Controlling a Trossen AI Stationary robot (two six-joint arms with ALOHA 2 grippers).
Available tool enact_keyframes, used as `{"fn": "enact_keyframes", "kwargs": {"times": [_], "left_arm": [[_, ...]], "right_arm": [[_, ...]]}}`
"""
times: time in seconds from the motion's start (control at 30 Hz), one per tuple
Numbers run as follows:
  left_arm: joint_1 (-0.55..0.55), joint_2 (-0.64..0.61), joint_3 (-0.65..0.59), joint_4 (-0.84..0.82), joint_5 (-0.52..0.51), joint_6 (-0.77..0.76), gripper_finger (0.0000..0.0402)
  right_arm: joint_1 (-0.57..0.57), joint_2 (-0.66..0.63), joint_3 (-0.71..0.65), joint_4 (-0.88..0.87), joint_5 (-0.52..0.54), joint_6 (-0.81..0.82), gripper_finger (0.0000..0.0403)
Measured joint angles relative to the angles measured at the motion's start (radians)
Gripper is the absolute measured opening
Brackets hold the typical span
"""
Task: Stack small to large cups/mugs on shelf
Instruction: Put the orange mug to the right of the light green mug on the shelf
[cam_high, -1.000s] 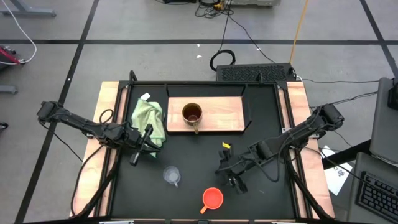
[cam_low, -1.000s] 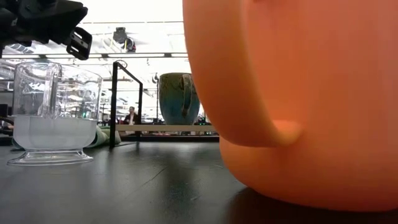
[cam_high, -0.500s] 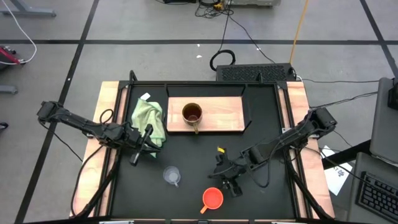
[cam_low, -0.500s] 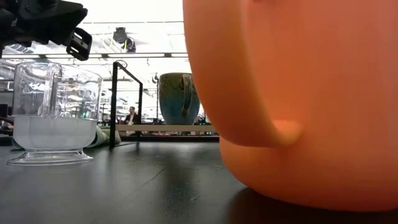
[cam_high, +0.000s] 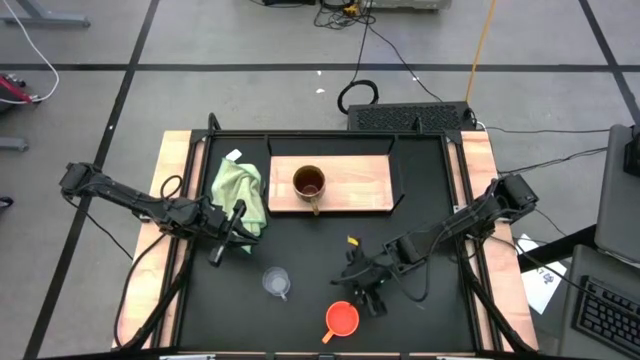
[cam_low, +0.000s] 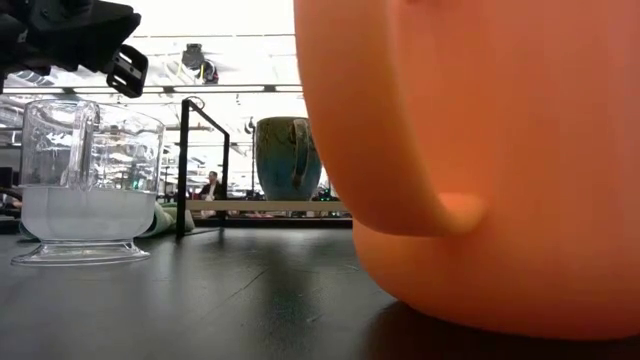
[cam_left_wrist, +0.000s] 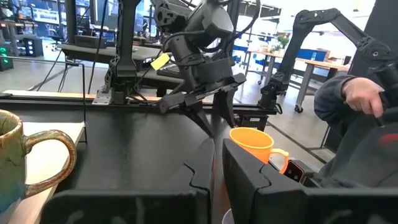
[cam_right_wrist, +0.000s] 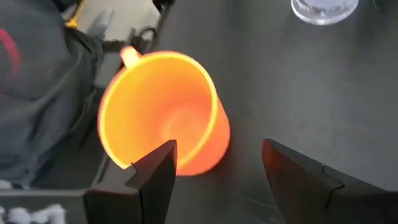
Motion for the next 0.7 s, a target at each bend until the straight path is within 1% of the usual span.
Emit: {"fn": "enact_keyframes", "kwargs": {"times": [0.23, 0.5, 0.7], "left_arm": [[0.0, 0.0, 0.0, 0.0, 0.0, 0.005, 0.0033], [0.0, 0.0, 0.0, 0.0, 0.0, 0.005, 0.0033], [0.0, 0.0, 0.0, -0.016, 0.0, 0.006, 0.0033]], "right_arm": [[0.0, 0.0, 0.0, 0.019, -0.001, 0.051, 0.0229], [0.003, 0.0, 0.0, 0.019, 0.006, 0.057, 0.0229], [0.009, 0.038, -0.001, 0.059, 0.009, 0.067, 0.0229]]}}
